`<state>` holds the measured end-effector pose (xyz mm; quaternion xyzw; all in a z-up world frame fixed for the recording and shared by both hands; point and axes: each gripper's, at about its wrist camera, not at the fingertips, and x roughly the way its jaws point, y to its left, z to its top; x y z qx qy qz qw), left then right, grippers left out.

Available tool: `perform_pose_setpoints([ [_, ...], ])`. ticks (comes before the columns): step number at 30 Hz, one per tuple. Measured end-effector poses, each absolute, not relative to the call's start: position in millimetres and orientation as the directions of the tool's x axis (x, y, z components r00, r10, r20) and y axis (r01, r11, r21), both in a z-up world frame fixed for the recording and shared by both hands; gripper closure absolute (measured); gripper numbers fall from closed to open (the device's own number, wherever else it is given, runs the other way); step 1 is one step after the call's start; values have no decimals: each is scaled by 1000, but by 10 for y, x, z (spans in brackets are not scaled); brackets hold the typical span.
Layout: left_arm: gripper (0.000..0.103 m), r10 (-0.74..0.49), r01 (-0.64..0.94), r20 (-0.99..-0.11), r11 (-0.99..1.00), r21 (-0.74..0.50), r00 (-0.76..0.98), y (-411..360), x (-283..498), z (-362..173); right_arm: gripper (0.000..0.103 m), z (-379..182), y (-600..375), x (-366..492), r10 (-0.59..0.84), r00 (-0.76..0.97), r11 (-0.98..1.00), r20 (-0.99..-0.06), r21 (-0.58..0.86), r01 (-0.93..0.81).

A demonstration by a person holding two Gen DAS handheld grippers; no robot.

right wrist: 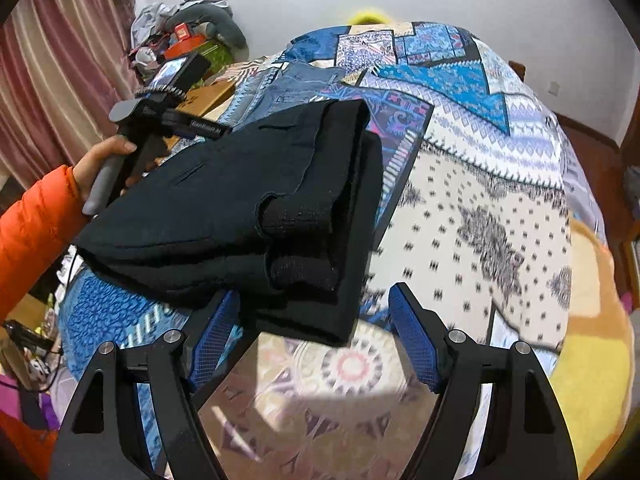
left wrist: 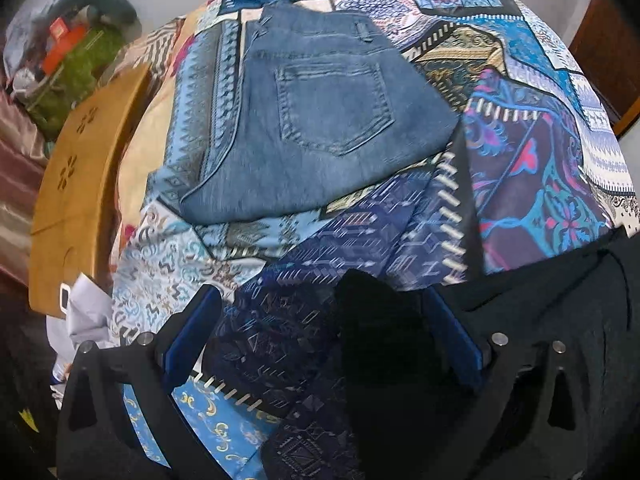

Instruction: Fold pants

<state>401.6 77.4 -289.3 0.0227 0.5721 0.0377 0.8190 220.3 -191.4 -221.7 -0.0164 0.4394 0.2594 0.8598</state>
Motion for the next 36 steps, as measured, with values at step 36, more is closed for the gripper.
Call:
perform_pose_setpoints([
  [36,1,46,26,-887,998,65,459,693,2030,-2394,47,-2267,-1783,1895,487,461,860,-742,315,-401],
])
